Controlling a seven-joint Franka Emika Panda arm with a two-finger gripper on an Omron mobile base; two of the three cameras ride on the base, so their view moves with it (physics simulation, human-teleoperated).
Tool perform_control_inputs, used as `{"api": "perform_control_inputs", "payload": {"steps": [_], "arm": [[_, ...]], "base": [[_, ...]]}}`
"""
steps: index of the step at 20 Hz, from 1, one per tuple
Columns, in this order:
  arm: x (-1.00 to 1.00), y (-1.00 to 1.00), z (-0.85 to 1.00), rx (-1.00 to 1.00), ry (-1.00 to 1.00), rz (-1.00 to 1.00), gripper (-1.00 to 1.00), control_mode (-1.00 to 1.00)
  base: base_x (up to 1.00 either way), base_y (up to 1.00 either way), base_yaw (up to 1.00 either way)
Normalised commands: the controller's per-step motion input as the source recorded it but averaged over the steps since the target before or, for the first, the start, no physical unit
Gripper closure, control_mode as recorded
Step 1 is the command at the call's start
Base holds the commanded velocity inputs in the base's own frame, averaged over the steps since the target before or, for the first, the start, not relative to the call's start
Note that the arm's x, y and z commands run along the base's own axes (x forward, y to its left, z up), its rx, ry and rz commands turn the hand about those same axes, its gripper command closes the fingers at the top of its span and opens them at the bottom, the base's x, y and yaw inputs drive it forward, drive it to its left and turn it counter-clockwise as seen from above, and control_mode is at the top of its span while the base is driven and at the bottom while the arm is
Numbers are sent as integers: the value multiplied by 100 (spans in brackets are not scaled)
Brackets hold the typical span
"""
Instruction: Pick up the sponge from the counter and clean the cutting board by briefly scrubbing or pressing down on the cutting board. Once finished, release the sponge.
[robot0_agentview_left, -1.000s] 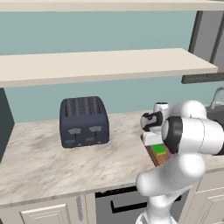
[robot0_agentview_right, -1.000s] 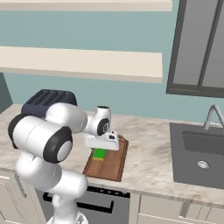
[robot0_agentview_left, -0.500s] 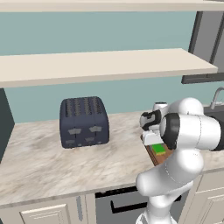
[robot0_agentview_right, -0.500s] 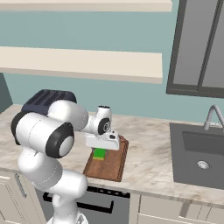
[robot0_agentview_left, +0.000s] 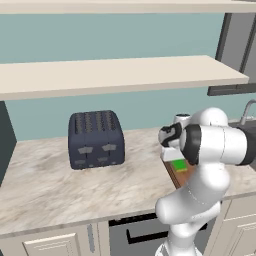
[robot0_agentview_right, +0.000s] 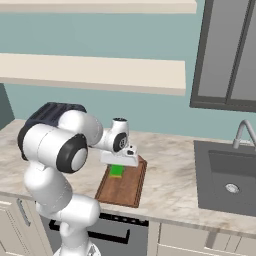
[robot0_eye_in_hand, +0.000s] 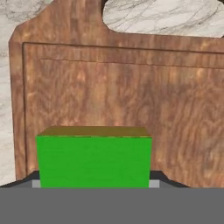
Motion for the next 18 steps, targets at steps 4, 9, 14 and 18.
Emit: {"api": "perform_control_inputs", "payload": {"steps": [4, 9, 14, 18], "arm": [[32, -1, -49, 0, 0, 0, 100, -100], [0, -13, -94, 0, 0, 0, 100, -100], [1, -46, -17, 1, -6, 3, 100, -100], [9, -80, -3, 2, -4, 8, 100, -100]], "base": [[0, 0, 0], [0, 0, 0], [0, 0, 0], [0, 0, 0]]}}
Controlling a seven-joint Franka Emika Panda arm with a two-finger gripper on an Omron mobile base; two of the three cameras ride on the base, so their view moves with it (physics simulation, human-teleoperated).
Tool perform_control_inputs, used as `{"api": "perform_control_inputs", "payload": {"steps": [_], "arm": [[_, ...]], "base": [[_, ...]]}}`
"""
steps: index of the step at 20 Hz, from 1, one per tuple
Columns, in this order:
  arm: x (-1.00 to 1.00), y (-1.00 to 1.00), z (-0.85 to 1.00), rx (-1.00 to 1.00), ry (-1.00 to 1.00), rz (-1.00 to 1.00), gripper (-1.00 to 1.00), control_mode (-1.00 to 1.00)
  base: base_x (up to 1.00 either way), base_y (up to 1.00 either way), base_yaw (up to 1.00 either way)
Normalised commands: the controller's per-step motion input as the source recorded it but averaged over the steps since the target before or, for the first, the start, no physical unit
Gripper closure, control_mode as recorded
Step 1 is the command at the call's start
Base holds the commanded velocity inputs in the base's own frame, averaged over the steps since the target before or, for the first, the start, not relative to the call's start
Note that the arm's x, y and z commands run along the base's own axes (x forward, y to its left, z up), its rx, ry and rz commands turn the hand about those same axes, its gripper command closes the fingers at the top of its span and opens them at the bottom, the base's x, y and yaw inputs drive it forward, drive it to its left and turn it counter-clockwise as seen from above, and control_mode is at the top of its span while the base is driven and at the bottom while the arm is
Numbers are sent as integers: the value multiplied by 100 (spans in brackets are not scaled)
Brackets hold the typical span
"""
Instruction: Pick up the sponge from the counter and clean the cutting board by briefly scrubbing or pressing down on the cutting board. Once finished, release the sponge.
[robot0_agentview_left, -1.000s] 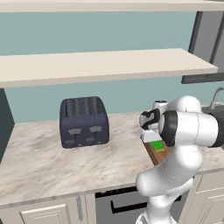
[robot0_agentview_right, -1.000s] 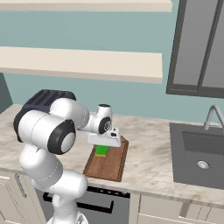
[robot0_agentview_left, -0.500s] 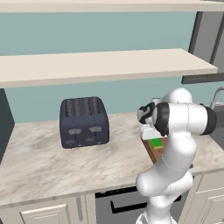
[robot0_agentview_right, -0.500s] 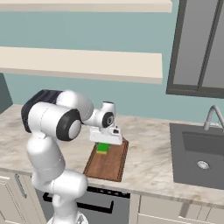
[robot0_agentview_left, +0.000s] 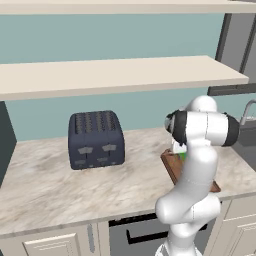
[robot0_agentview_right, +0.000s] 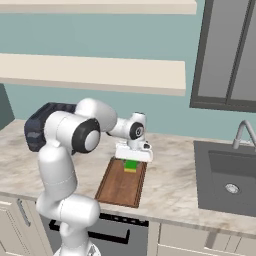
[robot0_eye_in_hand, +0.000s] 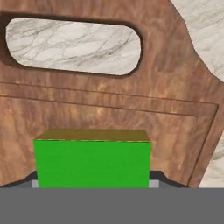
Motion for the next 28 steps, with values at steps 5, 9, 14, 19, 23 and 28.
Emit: {"api": "perform_control_inputs", "payload": {"steps": [5, 9, 14, 19, 23, 28], "arm": [[-2, -54, -60, 0, 0, 5, 100, -100], [-13, -5, -100, 0, 0, 0, 100, -100], [-42, -1, -41, 0, -4, 0, 100, -100], [-100, 0, -45, 0, -2, 0, 100, -100], [-97, 0, -16, 0, -12, -2, 100, -100], [-79, 0, -16, 0, -15, -9, 100, -100]], "base": [[0, 0, 0], [0, 0, 0], [0, 0, 0], [0, 0, 0], [0, 0, 0], [0, 0, 0]]}}
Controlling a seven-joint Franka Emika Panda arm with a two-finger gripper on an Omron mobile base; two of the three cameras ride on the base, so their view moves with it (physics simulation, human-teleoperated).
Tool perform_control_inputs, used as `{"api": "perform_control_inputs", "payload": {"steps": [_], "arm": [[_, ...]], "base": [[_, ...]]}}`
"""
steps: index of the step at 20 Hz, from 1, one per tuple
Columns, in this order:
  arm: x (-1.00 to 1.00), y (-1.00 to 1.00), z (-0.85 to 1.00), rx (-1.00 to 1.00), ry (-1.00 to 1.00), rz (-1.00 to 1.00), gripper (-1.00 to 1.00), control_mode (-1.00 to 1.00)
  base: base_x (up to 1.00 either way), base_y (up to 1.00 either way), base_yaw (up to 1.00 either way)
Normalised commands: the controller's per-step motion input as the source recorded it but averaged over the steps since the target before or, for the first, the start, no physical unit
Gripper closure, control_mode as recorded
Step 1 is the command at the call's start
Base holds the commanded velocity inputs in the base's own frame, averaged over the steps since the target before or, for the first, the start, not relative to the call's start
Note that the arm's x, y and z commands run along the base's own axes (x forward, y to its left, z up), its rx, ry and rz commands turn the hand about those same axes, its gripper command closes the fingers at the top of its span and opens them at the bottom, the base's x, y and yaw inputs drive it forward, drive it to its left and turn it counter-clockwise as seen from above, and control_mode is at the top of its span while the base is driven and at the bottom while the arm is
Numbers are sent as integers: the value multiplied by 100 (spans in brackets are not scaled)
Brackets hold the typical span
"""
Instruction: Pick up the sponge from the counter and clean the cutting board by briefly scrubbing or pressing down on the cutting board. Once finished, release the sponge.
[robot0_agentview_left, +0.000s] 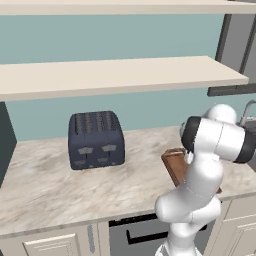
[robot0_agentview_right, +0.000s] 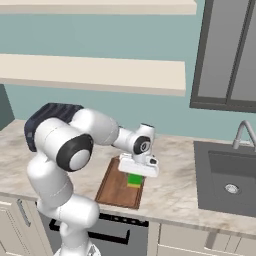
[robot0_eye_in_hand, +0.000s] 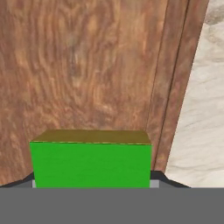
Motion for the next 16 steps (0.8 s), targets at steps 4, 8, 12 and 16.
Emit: {"api": "perform_control_inputs", "payload": {"steps": [4, 8, 12, 16], "arm": [[-43, 18, -39, 0, -15, -12, 100, -100], [-6, 21, -55, 2, -7, -8, 100, -100], [-3, 16, -67, 3, -3, -4, 100, -100], [-46, 0, 0, 6, -14, -6, 100, -100]], "base": [[0, 0, 0], [0, 0, 0], [0, 0, 0], [0, 0, 0]]}}
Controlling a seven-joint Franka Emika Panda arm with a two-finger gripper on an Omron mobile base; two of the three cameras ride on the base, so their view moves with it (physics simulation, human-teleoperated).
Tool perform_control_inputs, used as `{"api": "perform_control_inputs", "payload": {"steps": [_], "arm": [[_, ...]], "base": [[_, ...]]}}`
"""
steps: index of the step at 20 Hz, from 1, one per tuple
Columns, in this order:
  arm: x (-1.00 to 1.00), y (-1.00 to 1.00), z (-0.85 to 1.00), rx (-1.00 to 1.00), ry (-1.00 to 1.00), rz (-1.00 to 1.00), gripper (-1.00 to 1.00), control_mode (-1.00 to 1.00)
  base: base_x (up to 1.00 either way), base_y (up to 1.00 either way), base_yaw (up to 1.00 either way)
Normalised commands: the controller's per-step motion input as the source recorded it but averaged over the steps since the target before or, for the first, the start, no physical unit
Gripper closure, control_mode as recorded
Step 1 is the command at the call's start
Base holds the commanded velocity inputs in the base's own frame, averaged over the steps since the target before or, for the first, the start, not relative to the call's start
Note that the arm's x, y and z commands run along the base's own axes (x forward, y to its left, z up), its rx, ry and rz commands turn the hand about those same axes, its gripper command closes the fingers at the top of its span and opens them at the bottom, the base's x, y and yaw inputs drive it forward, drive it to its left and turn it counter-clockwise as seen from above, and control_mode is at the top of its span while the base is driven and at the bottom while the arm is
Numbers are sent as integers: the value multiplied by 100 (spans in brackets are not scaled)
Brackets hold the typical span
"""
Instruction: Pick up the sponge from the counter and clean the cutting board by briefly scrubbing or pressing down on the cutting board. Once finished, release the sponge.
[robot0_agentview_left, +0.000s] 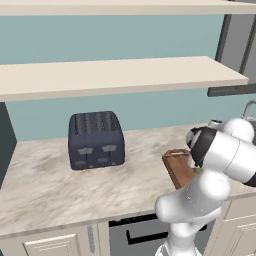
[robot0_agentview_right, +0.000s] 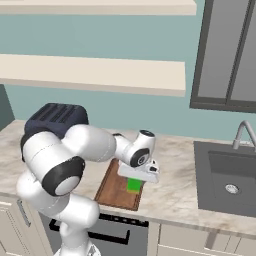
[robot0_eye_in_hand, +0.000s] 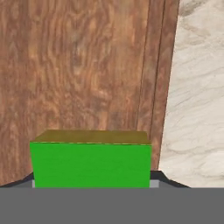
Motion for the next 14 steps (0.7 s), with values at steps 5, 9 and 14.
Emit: {"api": "perform_control_inputs", "payload": {"steps": [5, 9, 14], "arm": [[-53, 2, 0, 4, -7, -9, 100, -100], [-14, 22, 0, 0, 0, -9, 100, -100], [13, 28, -2, 0, 0, -5, 100, -100]], "base": [[0, 0, 0], [0, 0, 0], [0, 0, 0]]}}
